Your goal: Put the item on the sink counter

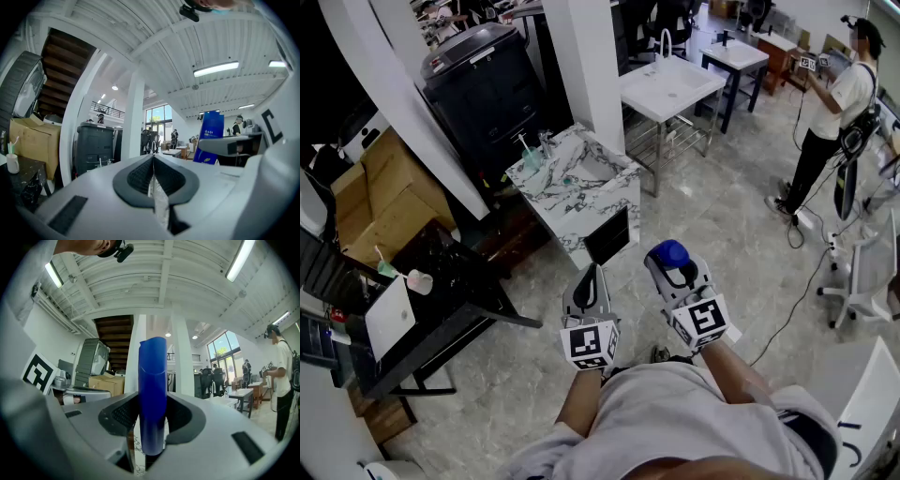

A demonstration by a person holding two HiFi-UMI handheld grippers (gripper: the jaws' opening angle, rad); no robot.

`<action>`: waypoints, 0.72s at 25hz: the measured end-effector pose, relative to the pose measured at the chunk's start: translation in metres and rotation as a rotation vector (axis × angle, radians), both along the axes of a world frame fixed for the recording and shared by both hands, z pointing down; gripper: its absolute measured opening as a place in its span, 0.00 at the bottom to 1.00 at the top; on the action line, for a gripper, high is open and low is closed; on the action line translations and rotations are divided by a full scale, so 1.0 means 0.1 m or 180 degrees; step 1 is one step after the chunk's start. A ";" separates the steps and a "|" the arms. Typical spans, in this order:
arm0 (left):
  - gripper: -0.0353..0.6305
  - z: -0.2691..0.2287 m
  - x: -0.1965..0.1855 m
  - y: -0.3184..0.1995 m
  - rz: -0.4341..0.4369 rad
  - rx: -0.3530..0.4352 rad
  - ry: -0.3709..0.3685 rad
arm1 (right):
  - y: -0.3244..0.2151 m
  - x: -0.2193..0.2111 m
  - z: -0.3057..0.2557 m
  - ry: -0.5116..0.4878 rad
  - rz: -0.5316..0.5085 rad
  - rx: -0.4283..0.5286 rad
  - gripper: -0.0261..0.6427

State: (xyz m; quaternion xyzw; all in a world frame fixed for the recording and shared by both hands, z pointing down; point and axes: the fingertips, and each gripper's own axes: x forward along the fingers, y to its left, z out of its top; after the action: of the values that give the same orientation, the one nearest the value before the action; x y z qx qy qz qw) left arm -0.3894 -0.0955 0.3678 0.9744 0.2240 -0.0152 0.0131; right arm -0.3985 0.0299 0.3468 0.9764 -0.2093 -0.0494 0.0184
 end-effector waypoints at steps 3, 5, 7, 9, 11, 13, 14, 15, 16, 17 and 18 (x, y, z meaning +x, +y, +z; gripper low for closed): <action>0.07 0.04 -0.08 0.03 0.0009 0.0006 -0.0035 | 0.02 -0.08 0.06 -0.0040 -0.0005 -0.0010 0.28; 0.07 0.05 -0.11 0.08 0.0020 0.0013 -0.0056 | 0.05 -0.10 0.08 -0.0069 -0.0008 -0.0006 0.28; 0.07 0.05 -0.12 0.14 0.0041 0.0021 -0.0075 | 0.08 -0.11 0.07 -0.0091 -0.0026 0.0002 0.28; 0.07 0.06 -0.12 0.20 0.0073 0.0031 -0.0097 | 0.10 -0.12 0.08 -0.0111 -0.0077 0.0030 0.28; 0.07 0.09 -0.11 0.30 0.0108 0.0051 -0.0122 | 0.13 -0.11 0.12 -0.0138 -0.0127 0.0077 0.28; 0.07 0.12 -0.09 0.41 0.0144 0.0073 -0.0137 | 0.20 -0.08 0.16 -0.0159 -0.0123 0.0089 0.28; 0.07 0.12 -0.07 0.48 0.0158 0.0080 -0.0142 | 0.25 -0.06 0.18 -0.0177 -0.0112 0.0081 0.28; 0.07 0.13 -0.05 0.54 0.0167 0.0086 -0.0148 | 0.31 -0.03 0.21 -0.0203 -0.0107 0.0075 0.28; 0.07 0.14 -0.03 0.60 0.0173 0.0091 -0.0160 | 0.36 -0.01 0.23 -0.0233 -0.0108 0.0076 0.28; 0.07 0.17 -0.02 0.66 0.0177 0.0096 -0.0176 | 0.43 0.01 0.27 -0.0259 -0.0111 0.0082 0.28; 0.07 0.19 -0.01 0.72 0.0180 0.0097 -0.0192 | 0.49 0.02 0.30 -0.0276 -0.0112 0.0084 0.28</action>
State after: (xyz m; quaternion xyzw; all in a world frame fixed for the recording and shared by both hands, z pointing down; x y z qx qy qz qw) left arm -0.3900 -0.0234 0.3872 0.9678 0.2511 0.0179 0.0054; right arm -0.3969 0.0789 0.3764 0.9740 -0.2263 -0.0101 -0.0044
